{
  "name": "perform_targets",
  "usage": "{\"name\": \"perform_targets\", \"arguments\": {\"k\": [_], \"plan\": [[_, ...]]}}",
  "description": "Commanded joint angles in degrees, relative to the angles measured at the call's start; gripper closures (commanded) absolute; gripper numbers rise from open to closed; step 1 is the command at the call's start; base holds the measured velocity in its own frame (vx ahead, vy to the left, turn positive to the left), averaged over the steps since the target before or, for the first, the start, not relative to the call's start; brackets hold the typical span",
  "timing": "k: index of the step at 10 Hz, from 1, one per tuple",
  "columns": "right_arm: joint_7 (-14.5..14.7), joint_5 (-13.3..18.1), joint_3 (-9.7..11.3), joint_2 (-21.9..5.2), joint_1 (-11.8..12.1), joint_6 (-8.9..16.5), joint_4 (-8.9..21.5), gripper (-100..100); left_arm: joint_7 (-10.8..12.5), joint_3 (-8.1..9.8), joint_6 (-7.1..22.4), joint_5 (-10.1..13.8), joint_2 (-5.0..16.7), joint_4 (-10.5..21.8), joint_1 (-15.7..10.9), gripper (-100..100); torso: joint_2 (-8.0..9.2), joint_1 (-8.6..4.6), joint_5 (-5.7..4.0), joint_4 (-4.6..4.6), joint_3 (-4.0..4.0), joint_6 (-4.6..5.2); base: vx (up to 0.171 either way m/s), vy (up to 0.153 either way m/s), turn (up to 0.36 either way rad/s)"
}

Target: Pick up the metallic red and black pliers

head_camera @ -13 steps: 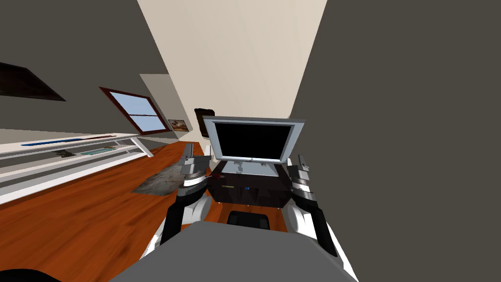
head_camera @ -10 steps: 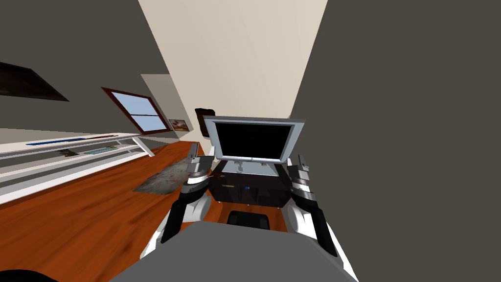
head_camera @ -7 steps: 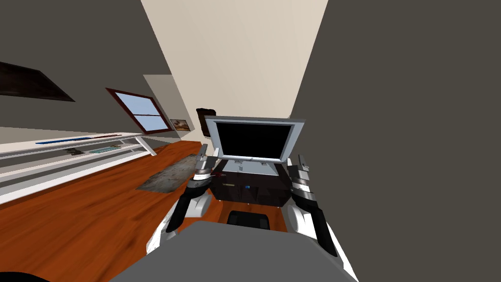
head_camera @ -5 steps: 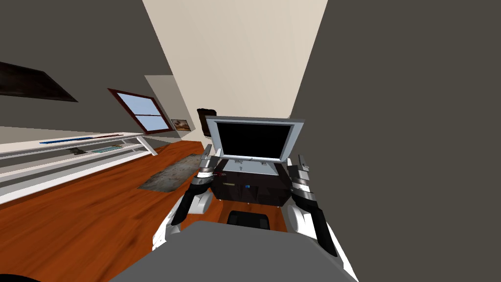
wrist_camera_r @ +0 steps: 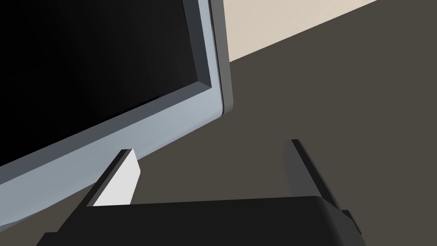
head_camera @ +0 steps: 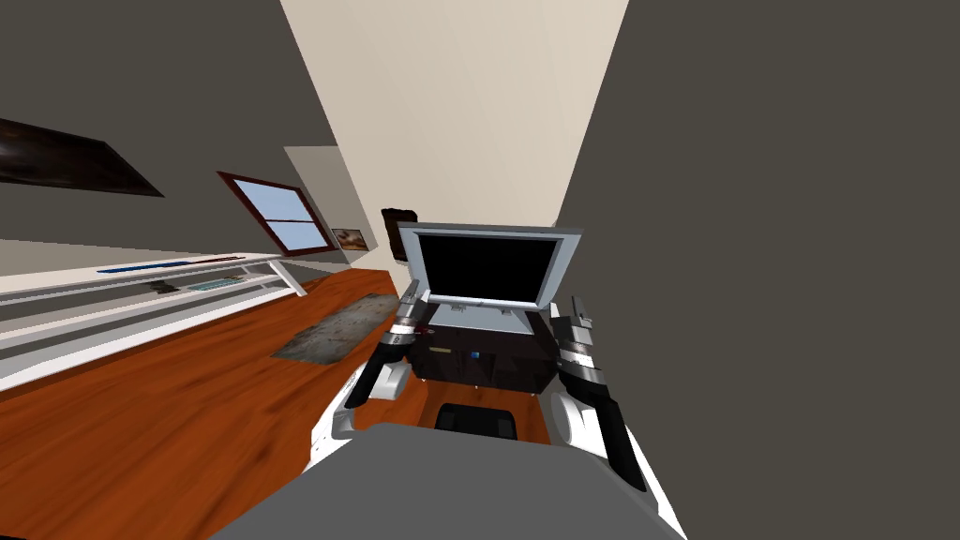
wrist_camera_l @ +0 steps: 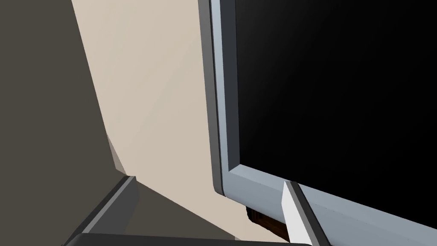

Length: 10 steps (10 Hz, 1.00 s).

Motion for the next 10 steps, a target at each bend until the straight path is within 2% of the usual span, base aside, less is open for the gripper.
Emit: {"name": "perform_targets", "arguments": {"k": [1, 2, 3, 4, 5, 6, 7, 8, 9, 10], "plan": [[0.00, 0.00, 0.00, 0.00, 0.00, 0.00, 0.00, 0, 0.11, 0.28, 2.33, 0.13, 0.49, 1.33, -1.14, -100, 0.00, 0.00, 0.00, 0.00, 0.00, 0.00, -0.024, 0.002, 0.008], [0.00, 0.00, 0.00, 0.00, 0.00, 0.00, 0.00, 0, 0.22, 0.46, 4.31, 0.25, 1.15, 3.49, -2.84, -100, -0.01, 0.00, 0.00, 0.00, 0.00, 0.00, -0.025, 0.006, 0.025], [0.00, 0.00, 0.00, 0.00, 0.00, 0.00, 0.00, 0, 0.22, 0.46, 5.11, 0.25, 1.15, 3.75, -2.84, -100, -0.01, 0.03, 0.01, 0.00, -0.01, 0.00, -0.025, 0.003, 0.010], [0.00, 0.00, 0.00, 0.00, 0.00, 0.00, 0.00, 0, 0.35, 0.65, 6.93, 0.39, 1.73, 6.10, -4.63, -100, -0.02, 0.01, 0.00, 0.00, -0.01, 0.00, -0.032, 0.004, 0.019], [0.00, 0.00, 0.00, 0.00, 0.00, 0.00, 0.00, 0, 0.35, 0.65, 8.01, 0.39, 1.73, 6.31, -4.63, -100, 0.00, 0.01, 0.00, 0.00, 0.00, 0.00, -0.025, 0.003, 0.010], [0.00, 0.00, 0.00, 0.00, 0.00, 0.00, 0.00, 0, 0.50, 0.83, 9.85, 0.54, 2.22, 8.24, -6.48, -100, -0.01, 0.02, 0.00, 0.00, 0.00, -0.01, -0.029, 0.009, 0.028], [0.00, 0.00, 0.00, 0.00, 0.00, 0.00, 0.00, 0, 0.50, 0.83, 11.03, 0.54, 2.22, 8.97, -6.48, -100, -0.02, 0.03, 0.01, 0.00, -0.01, 0.00, -0.021, 0.008, 0.003], [0.00, 0.00, 0.00, 0.00, 0.00, 0.00, 0.00, 0, 0.69, 1.01, 13.48, 0.72, 2.62, 10.38, -8.39, -100, -0.02, 0.02, 0.00, 0.00, -0.01, -0.01, -0.021, 0.012, 0.020], [0.00, 0.00, 0.00, 0.00, 0.00, 0.00, 0.00, 0, 0.69, 1.01, 14.14, 0.72, 2.62, 11.74, -8.39, -100, -0.03, 0.04, 0.01, -0.01, -0.01, 0.00, -0.021, 0.013, 0.010], [0.00, 0.00, 0.00, 0.00, 0.00, 0.00, 0.00, 0, 0.91, 1.18, 15.99, 0.92, 2.95, 13.60, -10.33, -100, -0.04, 0.05, 0.01, -0.01, -0.02, 0.00, -0.028, 0.017, 0.020]]}}
